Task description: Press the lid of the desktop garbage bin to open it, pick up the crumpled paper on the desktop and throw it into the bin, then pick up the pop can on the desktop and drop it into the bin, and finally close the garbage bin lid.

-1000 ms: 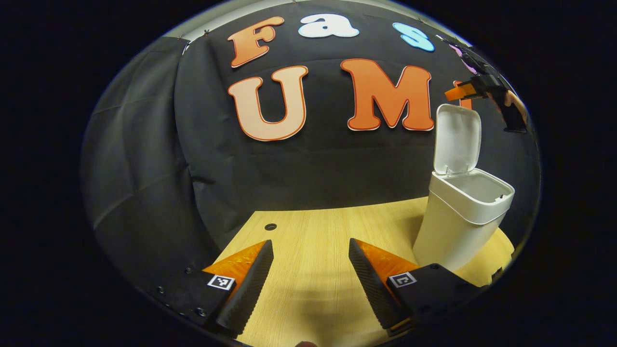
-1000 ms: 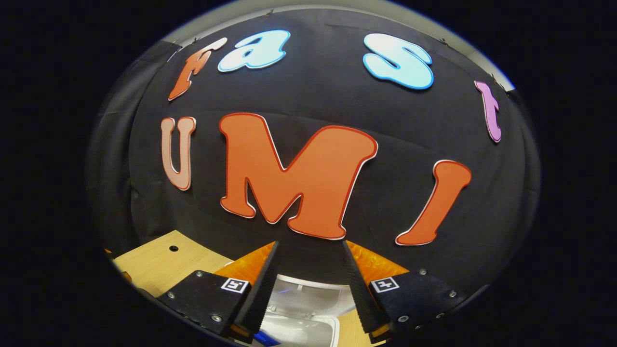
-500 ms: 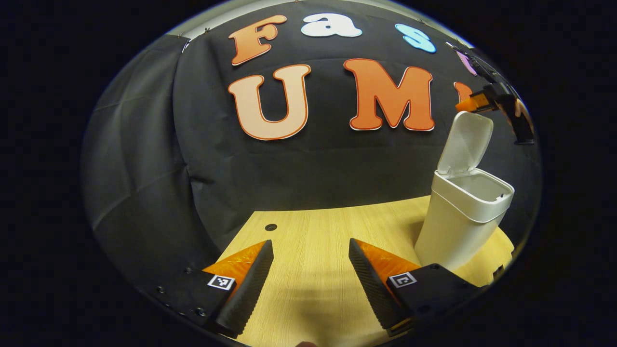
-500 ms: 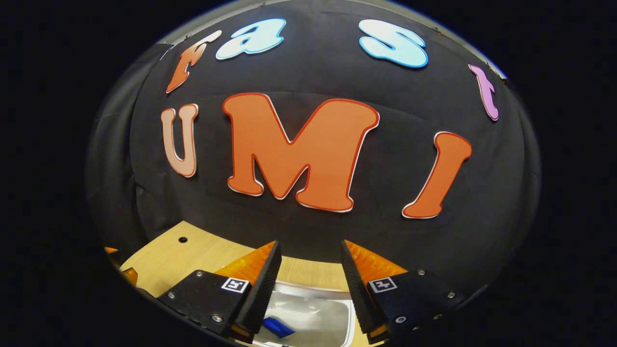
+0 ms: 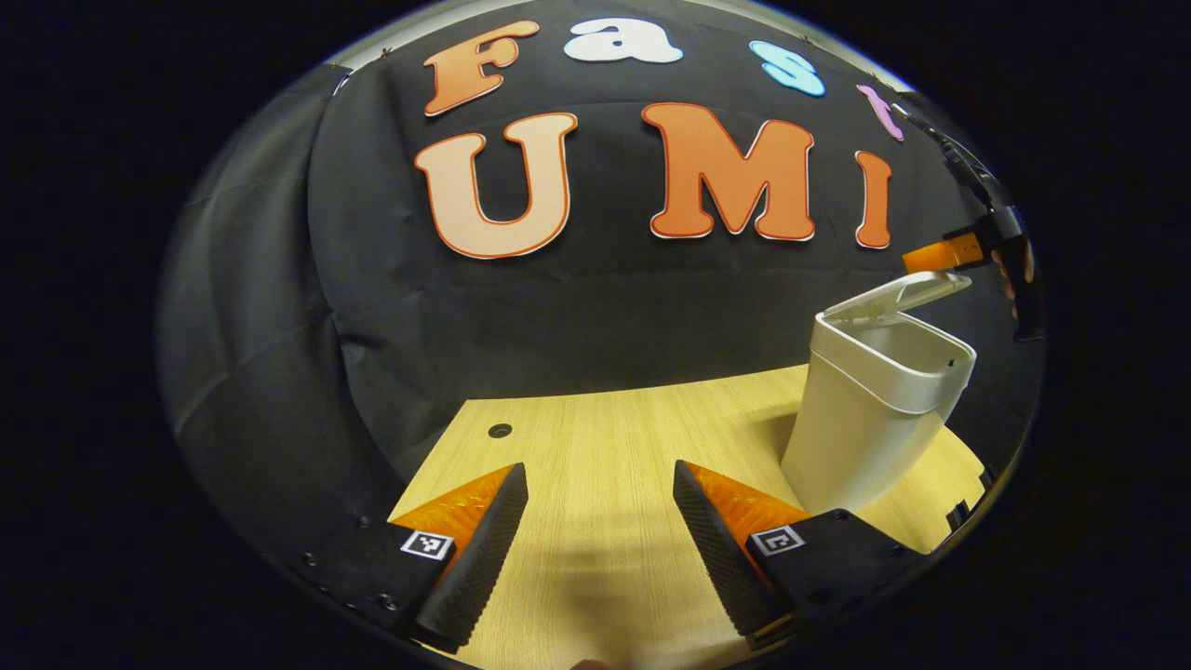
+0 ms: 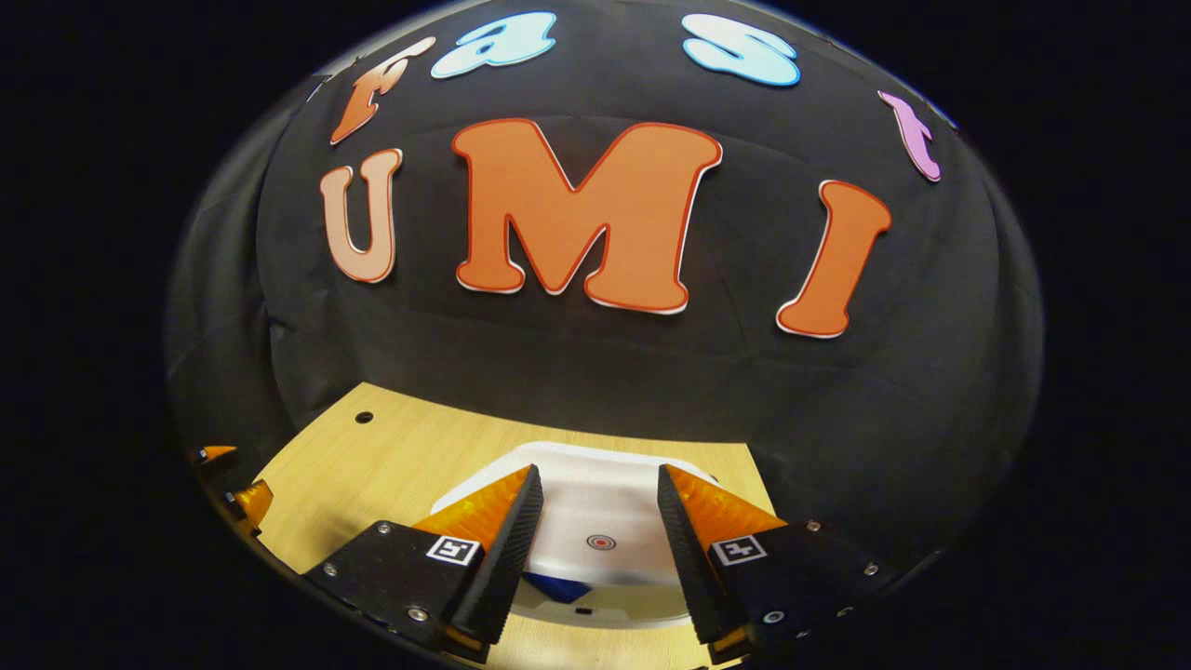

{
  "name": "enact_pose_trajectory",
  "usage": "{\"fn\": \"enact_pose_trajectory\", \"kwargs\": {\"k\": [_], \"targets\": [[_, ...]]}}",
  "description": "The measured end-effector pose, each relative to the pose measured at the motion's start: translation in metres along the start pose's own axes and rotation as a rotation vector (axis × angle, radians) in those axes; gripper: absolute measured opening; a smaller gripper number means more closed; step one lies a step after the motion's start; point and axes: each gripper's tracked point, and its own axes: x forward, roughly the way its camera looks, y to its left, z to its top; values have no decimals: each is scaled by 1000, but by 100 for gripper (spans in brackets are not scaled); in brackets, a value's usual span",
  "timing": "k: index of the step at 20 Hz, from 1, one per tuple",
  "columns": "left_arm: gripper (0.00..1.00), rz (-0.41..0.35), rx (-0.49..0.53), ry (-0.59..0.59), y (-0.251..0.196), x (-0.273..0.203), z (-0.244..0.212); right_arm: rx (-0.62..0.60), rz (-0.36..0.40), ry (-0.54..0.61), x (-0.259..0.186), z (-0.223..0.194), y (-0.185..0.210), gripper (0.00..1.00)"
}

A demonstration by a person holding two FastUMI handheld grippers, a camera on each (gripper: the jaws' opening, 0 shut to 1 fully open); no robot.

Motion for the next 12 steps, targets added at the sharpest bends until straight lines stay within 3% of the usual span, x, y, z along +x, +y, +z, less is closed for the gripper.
{"fn": "enact_pose_trajectory", "kwargs": {"k": [10,12], "targets": [[100,-44,17,5,-9,2,0,105,-9,148,-7,-75,13,76],[100,-50,17,13,-9,3,-1,113,-16,119,-6,-74,12,76]]}}
